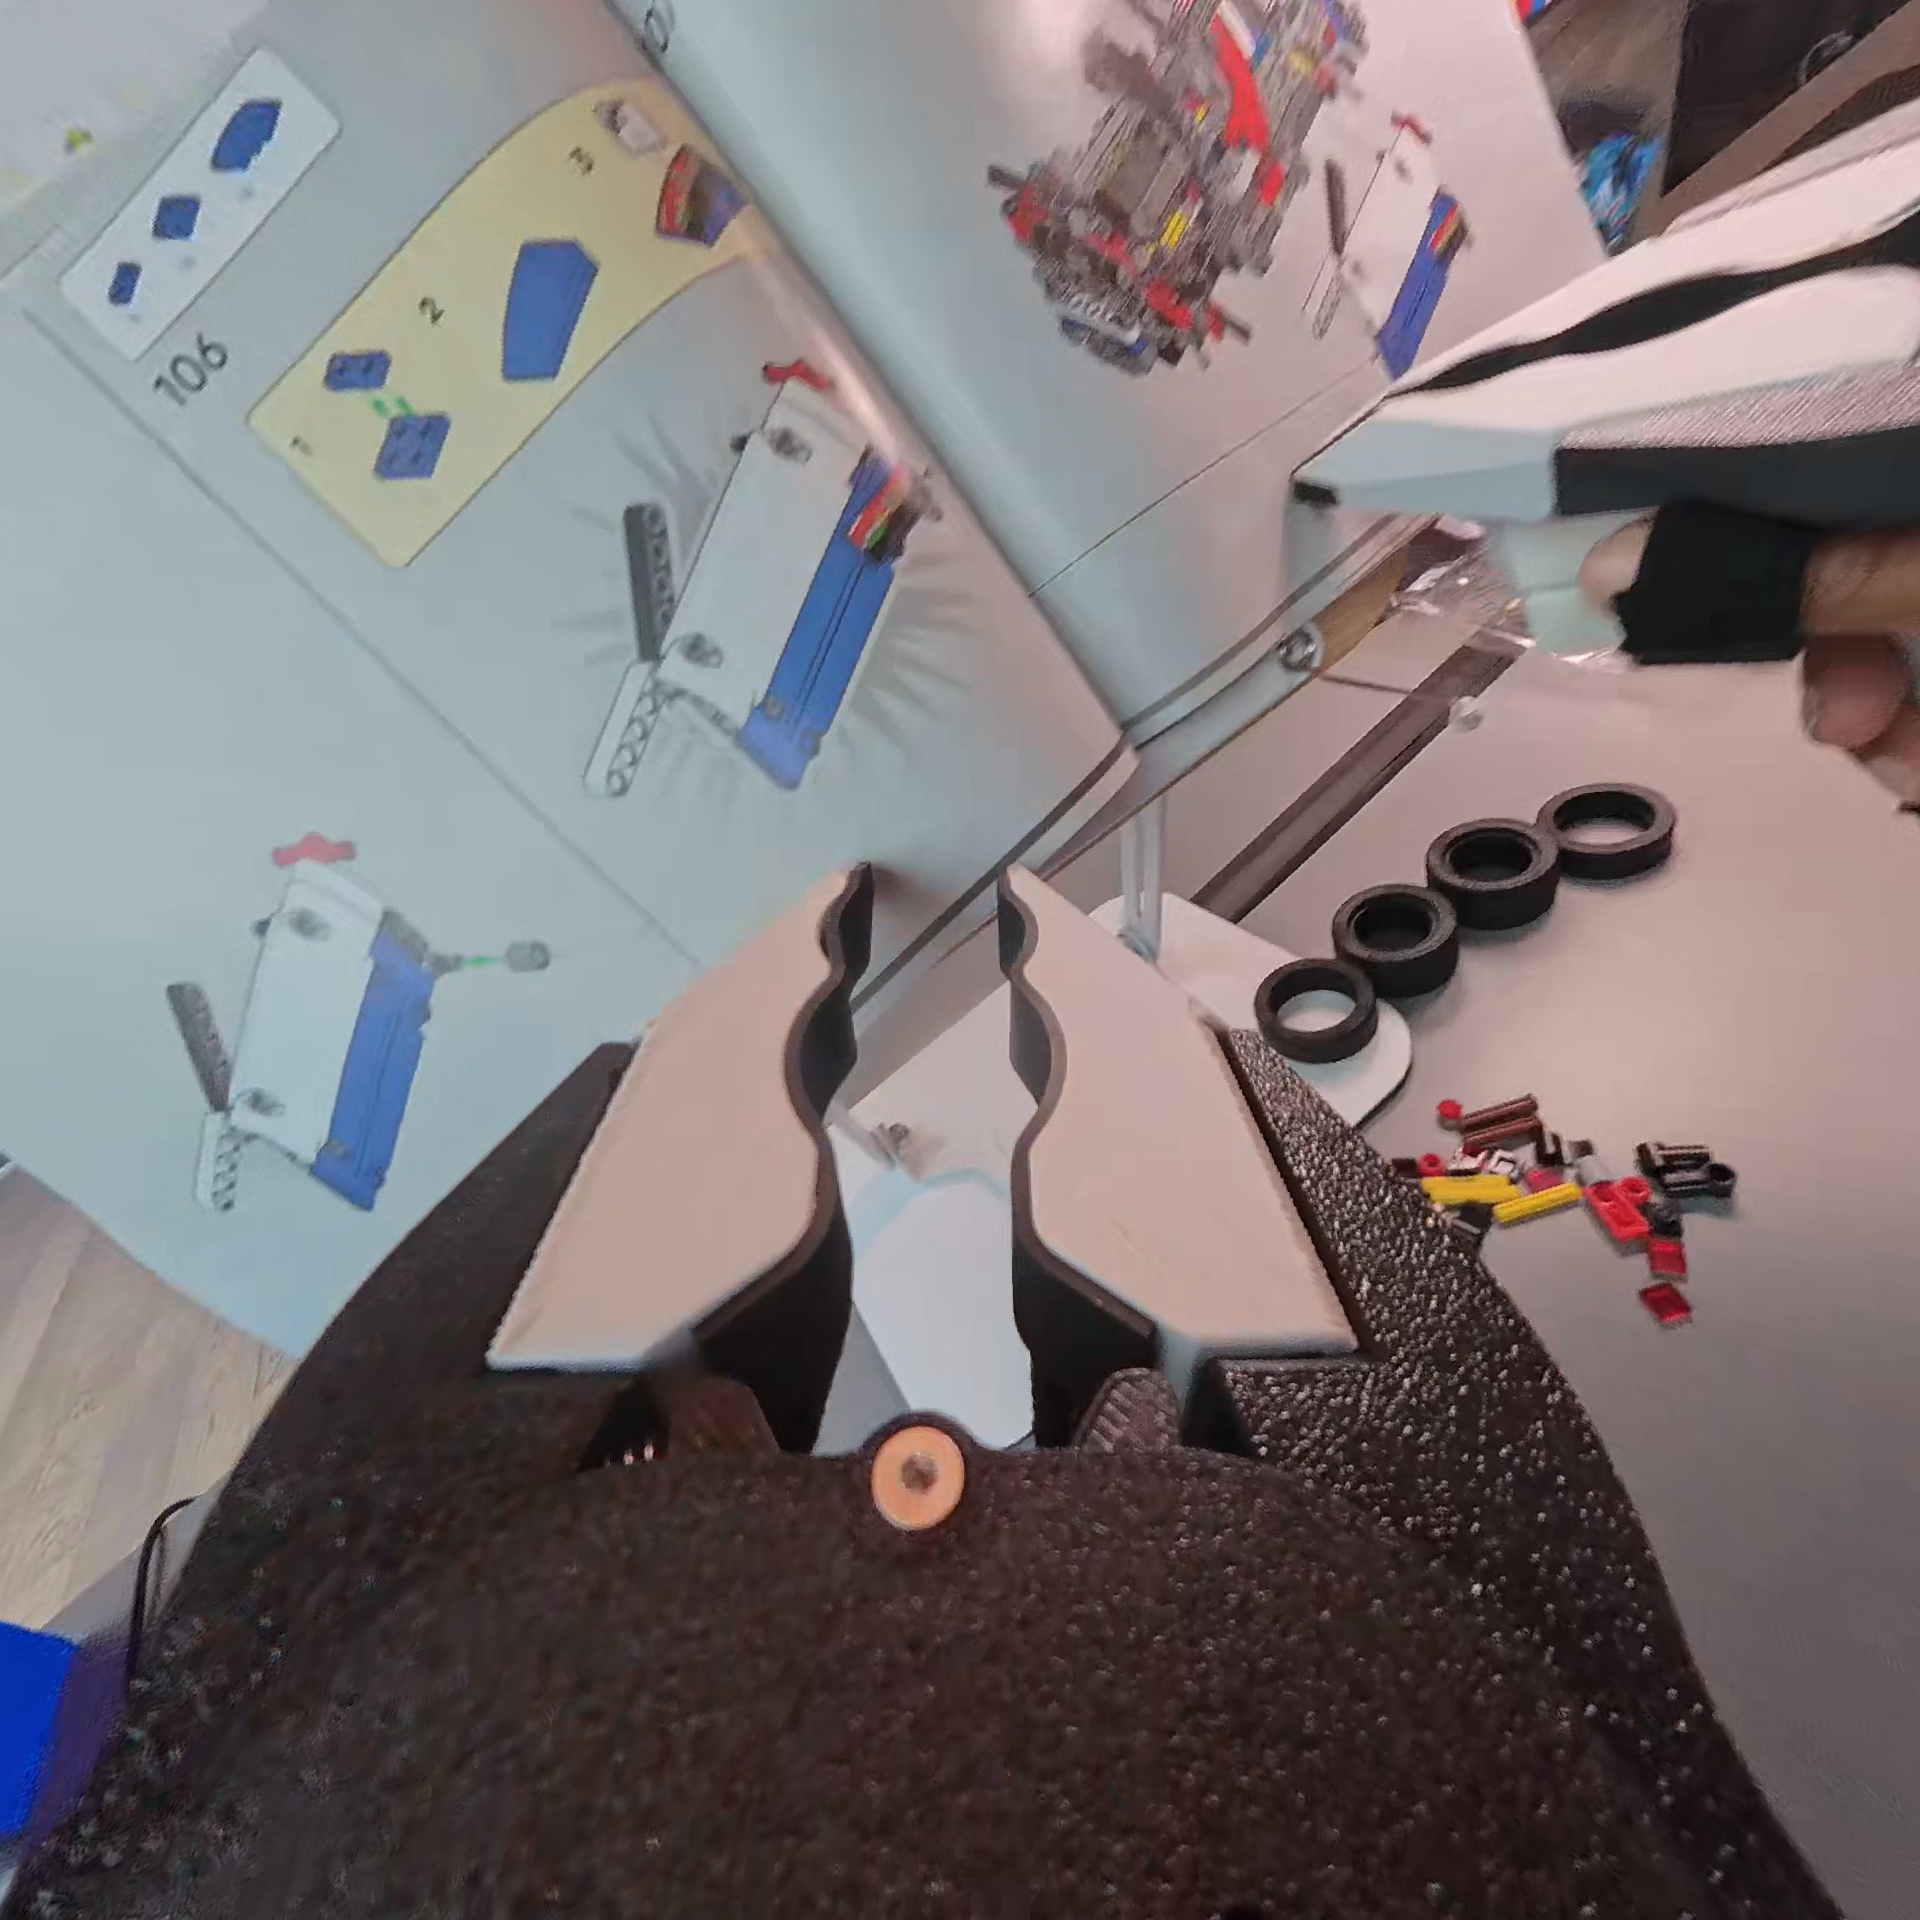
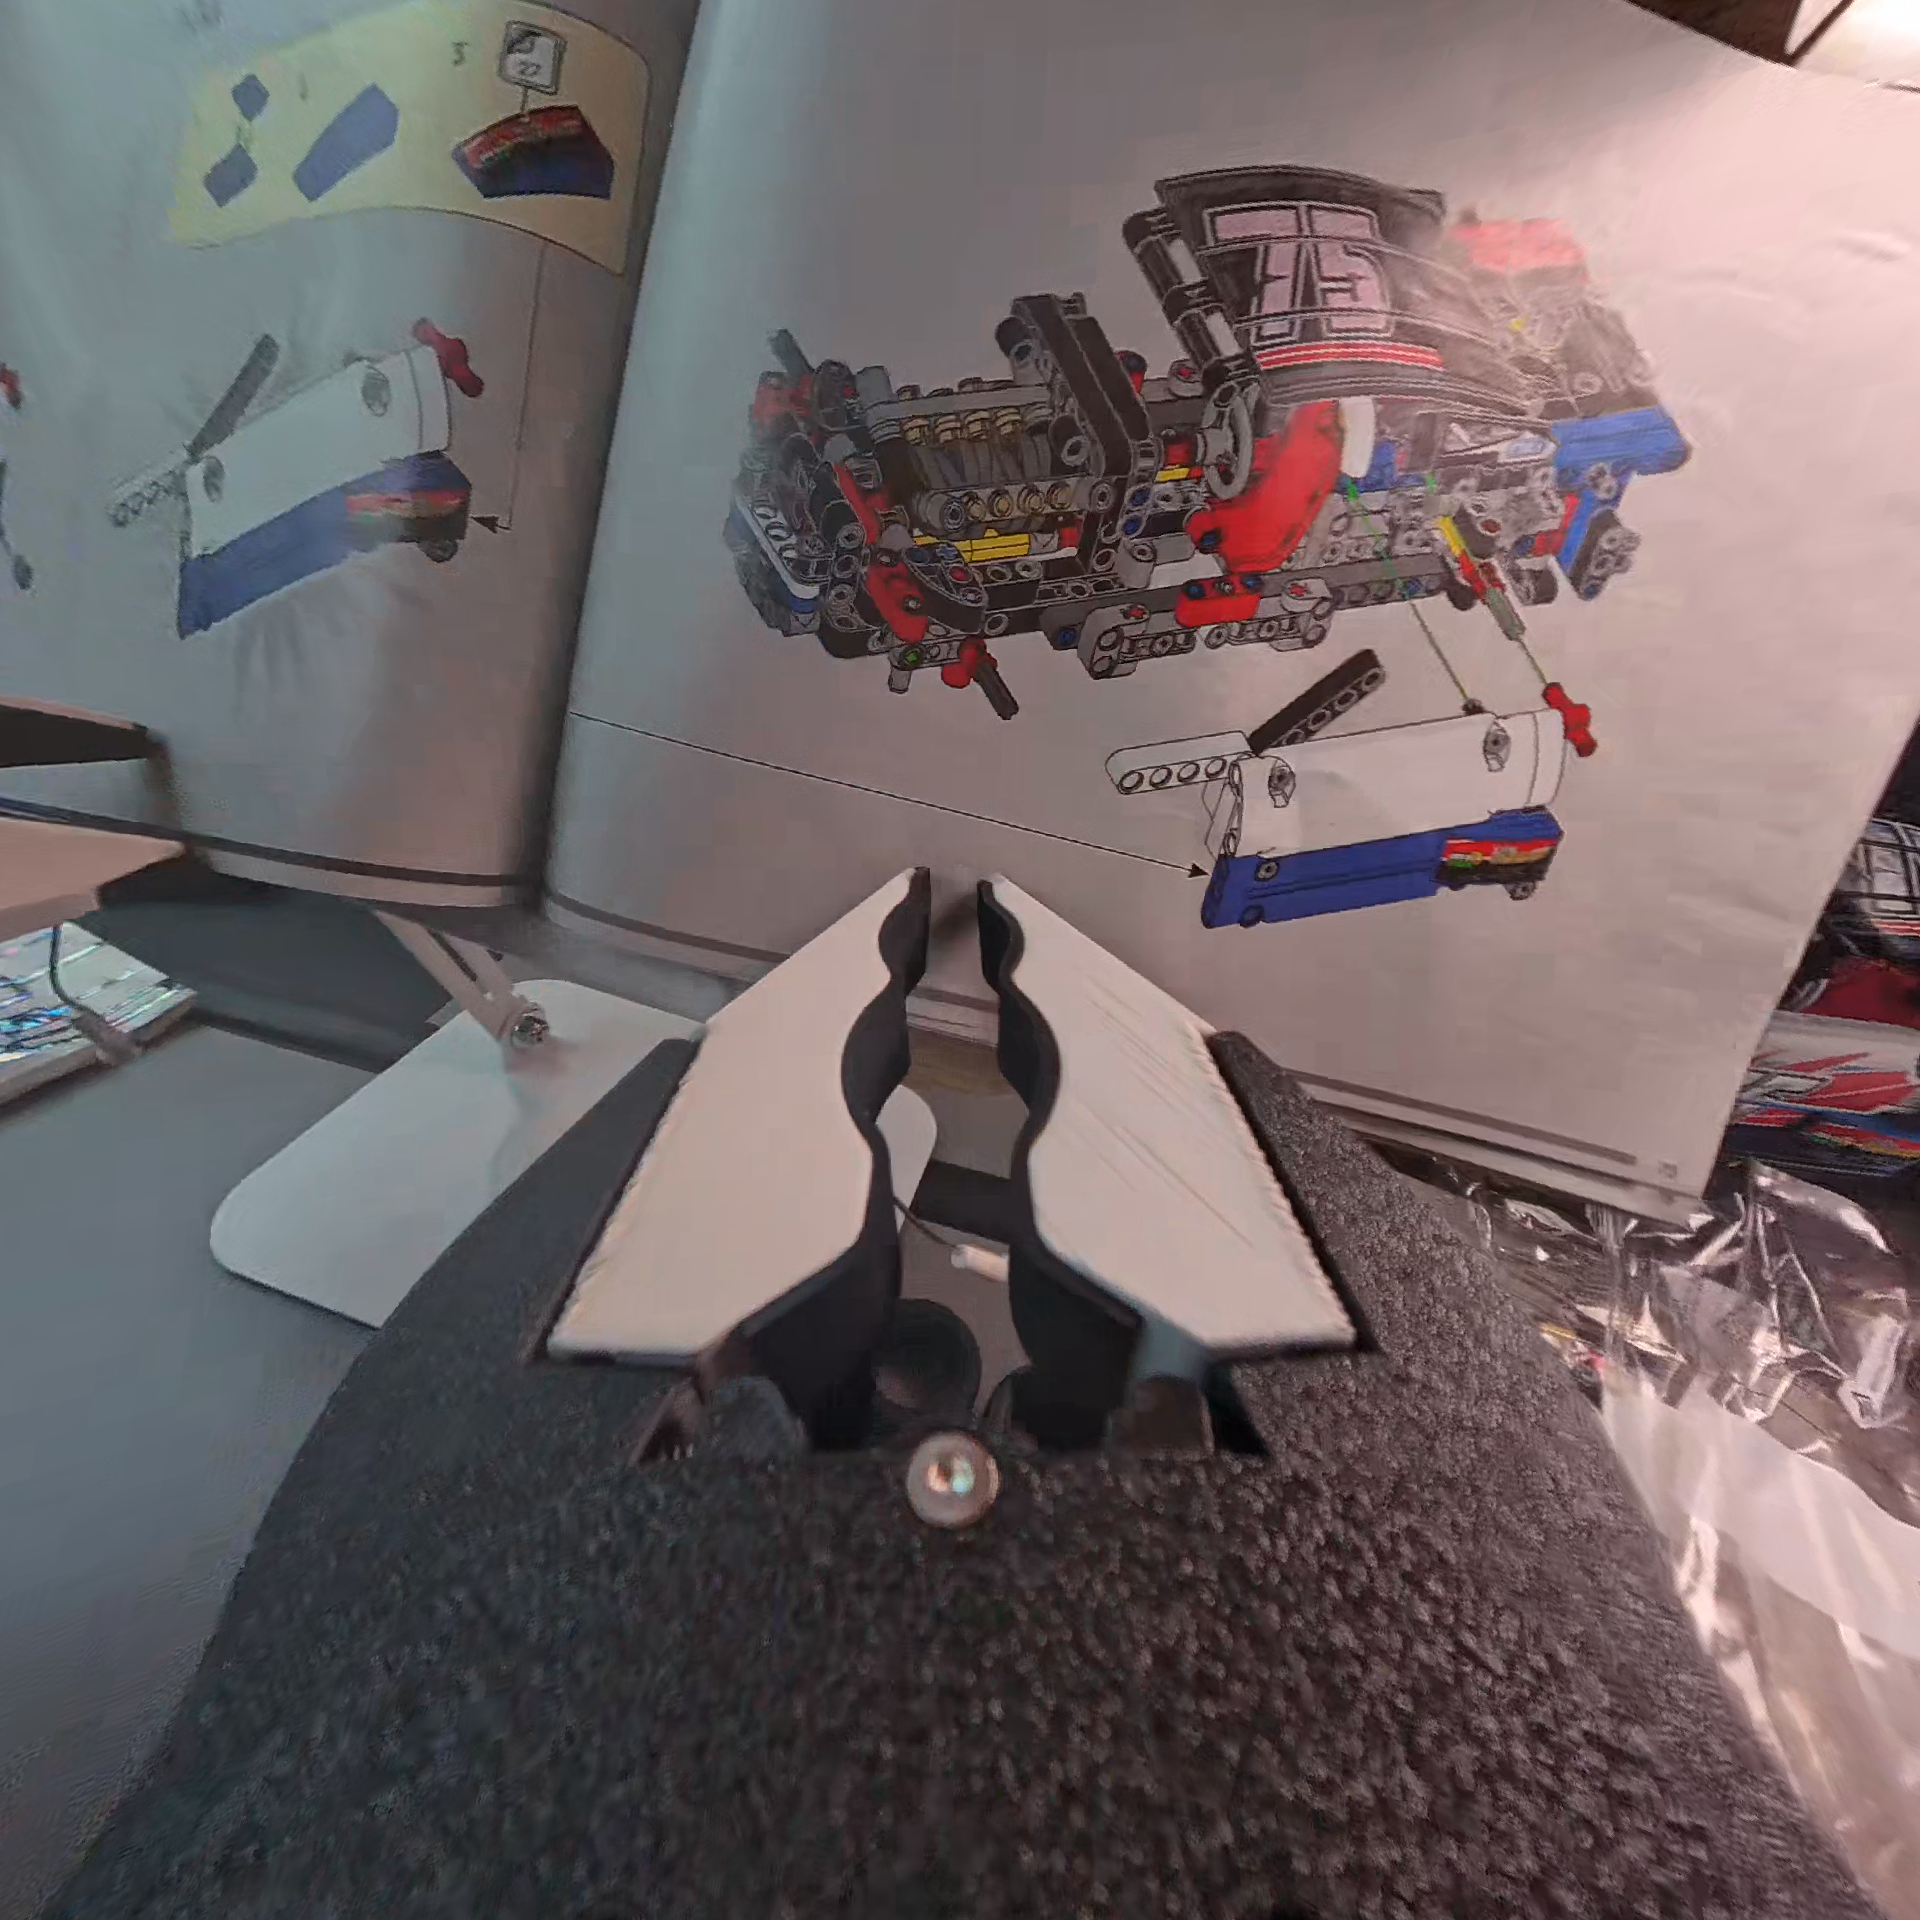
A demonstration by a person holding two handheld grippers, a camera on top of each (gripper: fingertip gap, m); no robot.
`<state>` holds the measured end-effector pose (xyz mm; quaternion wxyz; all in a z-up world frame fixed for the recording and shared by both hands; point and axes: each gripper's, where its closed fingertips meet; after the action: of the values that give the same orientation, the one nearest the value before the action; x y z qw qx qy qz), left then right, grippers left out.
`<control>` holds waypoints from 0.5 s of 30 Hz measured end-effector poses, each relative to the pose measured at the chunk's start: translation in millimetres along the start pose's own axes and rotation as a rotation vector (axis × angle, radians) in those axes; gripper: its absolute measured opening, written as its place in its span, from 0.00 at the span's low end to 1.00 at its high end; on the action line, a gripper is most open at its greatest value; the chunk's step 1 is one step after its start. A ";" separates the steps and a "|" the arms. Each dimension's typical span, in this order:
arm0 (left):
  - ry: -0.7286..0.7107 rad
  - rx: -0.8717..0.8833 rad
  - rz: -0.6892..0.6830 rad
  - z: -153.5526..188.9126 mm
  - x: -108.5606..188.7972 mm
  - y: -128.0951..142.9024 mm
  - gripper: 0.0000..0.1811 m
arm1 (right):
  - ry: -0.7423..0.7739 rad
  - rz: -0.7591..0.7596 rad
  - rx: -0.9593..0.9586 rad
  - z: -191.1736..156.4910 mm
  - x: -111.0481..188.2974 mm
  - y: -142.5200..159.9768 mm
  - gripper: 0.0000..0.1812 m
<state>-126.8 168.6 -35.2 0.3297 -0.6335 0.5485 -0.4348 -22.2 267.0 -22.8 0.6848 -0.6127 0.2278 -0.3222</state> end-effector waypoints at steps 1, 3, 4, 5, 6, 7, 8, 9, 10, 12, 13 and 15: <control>-0.015 0.000 -0.014 -8.3 0.6 7.6 0.13 | 0.000 0.004 -0.033 6.6 0.0 1.0 0.10; -0.037 0.018 -0.039 -24.1 0.4 21.5 0.12 | -0.023 0.012 -0.111 16.5 -0.7 3.3 0.06; -0.040 0.033 -0.041 -30.2 0.2 25.9 0.11 | -0.023 0.019 -0.112 20.9 -1.1 3.6 0.04; -0.045 0.044 -0.032 -35.5 0.2 27.8 0.09 | -0.022 0.031 -0.099 24.1 -1.2 3.0 0.04; -0.051 0.050 -0.023 -39.9 0.3 28.8 0.06 | -0.015 0.036 -0.093 27.9 -1.1 3.5 0.06; -0.052 0.056 -0.014 -42.6 0.0 29.1 0.03 | -0.027 0.040 -0.100 29.2 -1.0 4.2 0.06; -0.050 0.064 -0.006 -44.0 -0.2 29.0 0.02 | -0.038 0.043 -0.121 30.5 -0.7 4.3 0.06; -0.049 0.069 0.000 -44.7 -0.5 29.1 0.01 | -0.038 0.043 -0.136 32.9 -0.5 4.8 0.08; -0.050 0.069 0.004 -45.2 -0.8 29.1 0.01 | -0.034 0.040 -0.148 35.7 -0.4 5.2 0.11; -0.059 0.068 0.013 -45.3 -1.1 29.1 0.01 | -0.042 0.038 -0.178 39.2 0.0 6.1 0.16; -0.062 0.070 0.017 -45.1 -1.3 29.1 0.01 | -0.047 0.038 -0.189 40.2 0.1 6.8 0.18; -0.065 0.074 0.022 -44.8 -1.3 29.0 0.01 | -0.051 0.040 -0.192 41.9 0.6 7.3 0.20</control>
<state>-179.6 167.3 -43.2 0.3751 -0.6288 0.5281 -0.4303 9.0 295.8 -23.9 0.6349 -0.6787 0.2522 -0.2696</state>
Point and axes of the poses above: each gripper's, where its closed fingertips meet, x back along the fingers, y out of its underside, z = x × y across the jaws, and after that the axes turned 2 degrees about -z, right-handed
